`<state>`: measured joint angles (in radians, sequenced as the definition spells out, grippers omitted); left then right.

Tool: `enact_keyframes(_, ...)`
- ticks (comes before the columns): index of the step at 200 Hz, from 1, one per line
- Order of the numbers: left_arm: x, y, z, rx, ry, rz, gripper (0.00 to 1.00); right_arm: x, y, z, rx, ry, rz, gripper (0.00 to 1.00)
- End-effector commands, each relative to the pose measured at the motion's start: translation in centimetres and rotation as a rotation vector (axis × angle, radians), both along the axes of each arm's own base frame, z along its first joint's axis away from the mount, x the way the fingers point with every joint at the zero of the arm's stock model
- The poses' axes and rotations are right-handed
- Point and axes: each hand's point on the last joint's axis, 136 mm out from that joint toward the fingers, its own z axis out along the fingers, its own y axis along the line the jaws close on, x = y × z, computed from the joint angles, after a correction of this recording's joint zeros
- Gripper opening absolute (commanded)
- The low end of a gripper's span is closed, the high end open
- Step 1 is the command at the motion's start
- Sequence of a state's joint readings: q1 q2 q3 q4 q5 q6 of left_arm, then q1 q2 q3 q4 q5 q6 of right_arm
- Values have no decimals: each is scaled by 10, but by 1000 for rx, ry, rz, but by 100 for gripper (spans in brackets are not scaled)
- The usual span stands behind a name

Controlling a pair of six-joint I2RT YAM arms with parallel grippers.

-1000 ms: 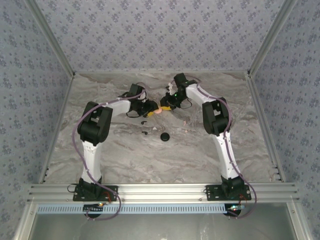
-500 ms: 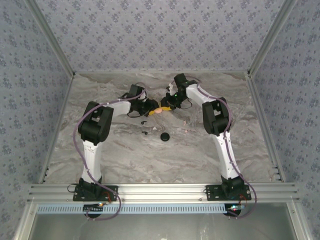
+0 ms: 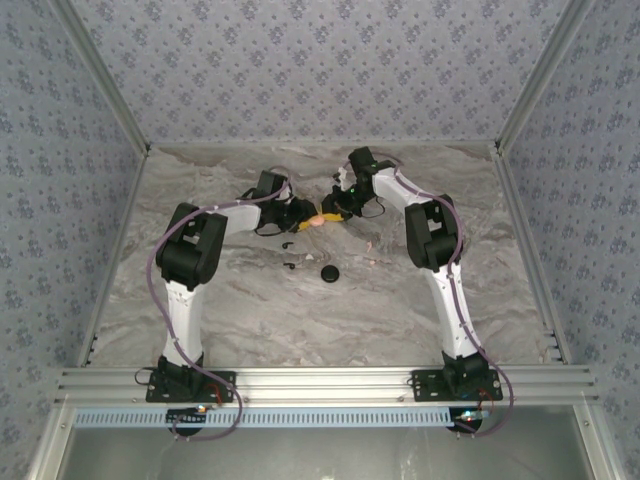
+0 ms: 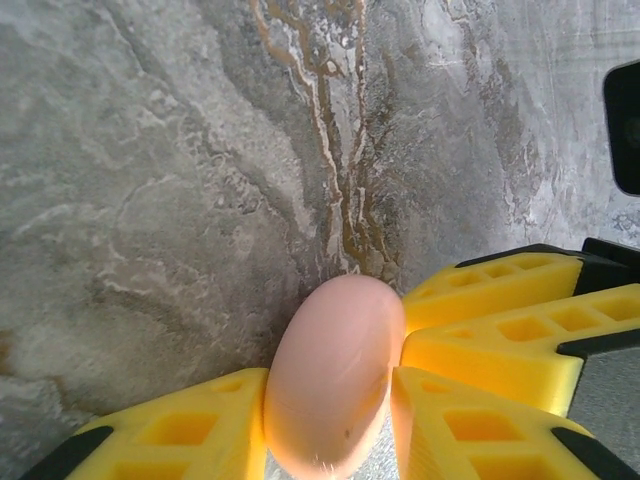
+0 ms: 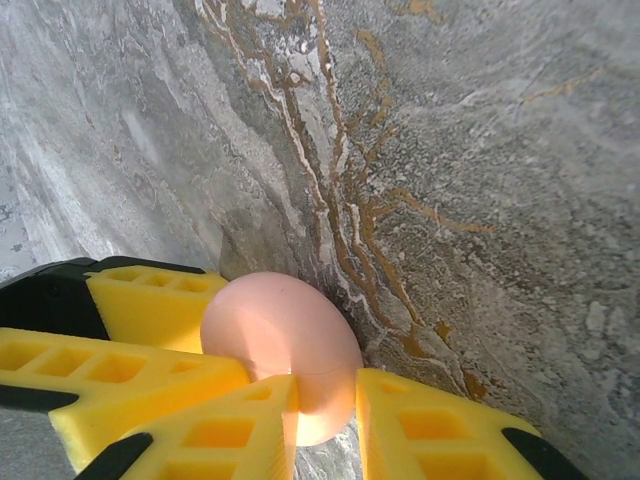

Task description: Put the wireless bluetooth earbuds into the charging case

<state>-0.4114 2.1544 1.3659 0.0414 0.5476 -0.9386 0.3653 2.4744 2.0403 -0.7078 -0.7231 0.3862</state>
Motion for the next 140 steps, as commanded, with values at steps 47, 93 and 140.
enact_keyframes(47, -2, -11, 8, -68, -41, -10, 34, -10, 0, -10, 17, 76, -3, 25)
enact_keyframes(93, -2, -12, 9, -79, -44, 0, 33, -12, 2, -6, 38, 80, 3, 25)
enact_keyframes(140, -1, -14, 14, -104, -61, -1, 33, -12, 3, -2, 54, 80, 1, 23)
